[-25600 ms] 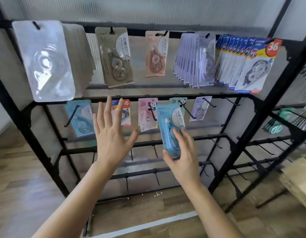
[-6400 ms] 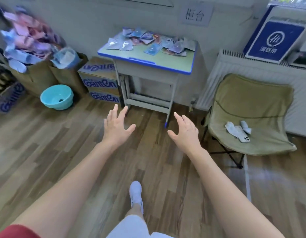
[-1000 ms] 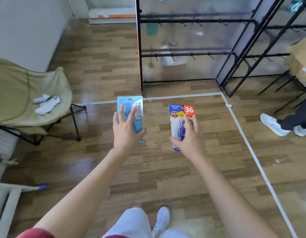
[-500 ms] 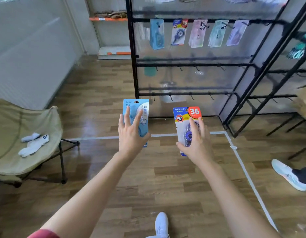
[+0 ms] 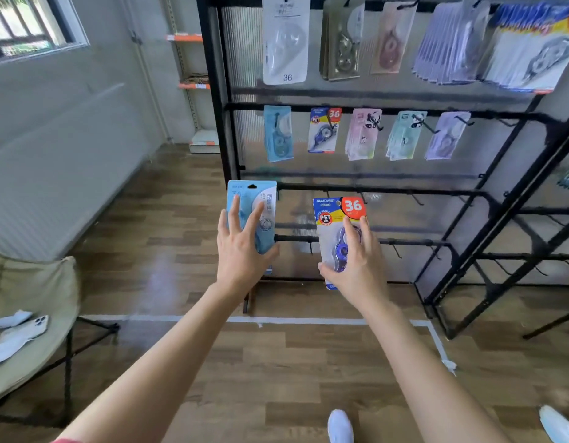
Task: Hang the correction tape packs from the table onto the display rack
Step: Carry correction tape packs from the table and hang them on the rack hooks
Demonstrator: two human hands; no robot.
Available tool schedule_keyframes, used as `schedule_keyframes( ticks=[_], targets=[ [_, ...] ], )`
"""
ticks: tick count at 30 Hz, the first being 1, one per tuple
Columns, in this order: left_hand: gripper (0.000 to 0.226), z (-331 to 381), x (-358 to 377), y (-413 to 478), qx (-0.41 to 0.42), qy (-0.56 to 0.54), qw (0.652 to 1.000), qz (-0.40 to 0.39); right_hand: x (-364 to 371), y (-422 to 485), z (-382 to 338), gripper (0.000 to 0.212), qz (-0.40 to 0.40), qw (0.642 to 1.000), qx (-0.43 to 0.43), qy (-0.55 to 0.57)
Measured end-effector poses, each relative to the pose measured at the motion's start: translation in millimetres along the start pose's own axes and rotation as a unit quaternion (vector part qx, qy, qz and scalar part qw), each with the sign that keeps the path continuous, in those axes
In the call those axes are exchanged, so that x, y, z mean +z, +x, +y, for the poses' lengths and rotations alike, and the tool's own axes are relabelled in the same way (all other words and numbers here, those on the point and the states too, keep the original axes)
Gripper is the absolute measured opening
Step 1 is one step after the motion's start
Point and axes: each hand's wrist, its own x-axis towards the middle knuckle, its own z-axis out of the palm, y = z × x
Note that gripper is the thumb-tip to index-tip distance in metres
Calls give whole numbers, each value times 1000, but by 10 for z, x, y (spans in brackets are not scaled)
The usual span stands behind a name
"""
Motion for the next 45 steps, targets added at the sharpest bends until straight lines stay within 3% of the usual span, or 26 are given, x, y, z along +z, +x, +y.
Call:
schedule_keyframes(
  ticks=[9,21,45],
  targets=[
    [81,288,663,1138,-39,16,998,36,30,1357,608,94,-31,998,-61,7],
    [82,162,1062,2293,-74,66,995,-2,158,2312,972,95,-56,994,-93,21],
    [89,-281,1429,2649,-52,36,998,-15,350,2782,718,93,-12,996,-81,26]
  ],
)
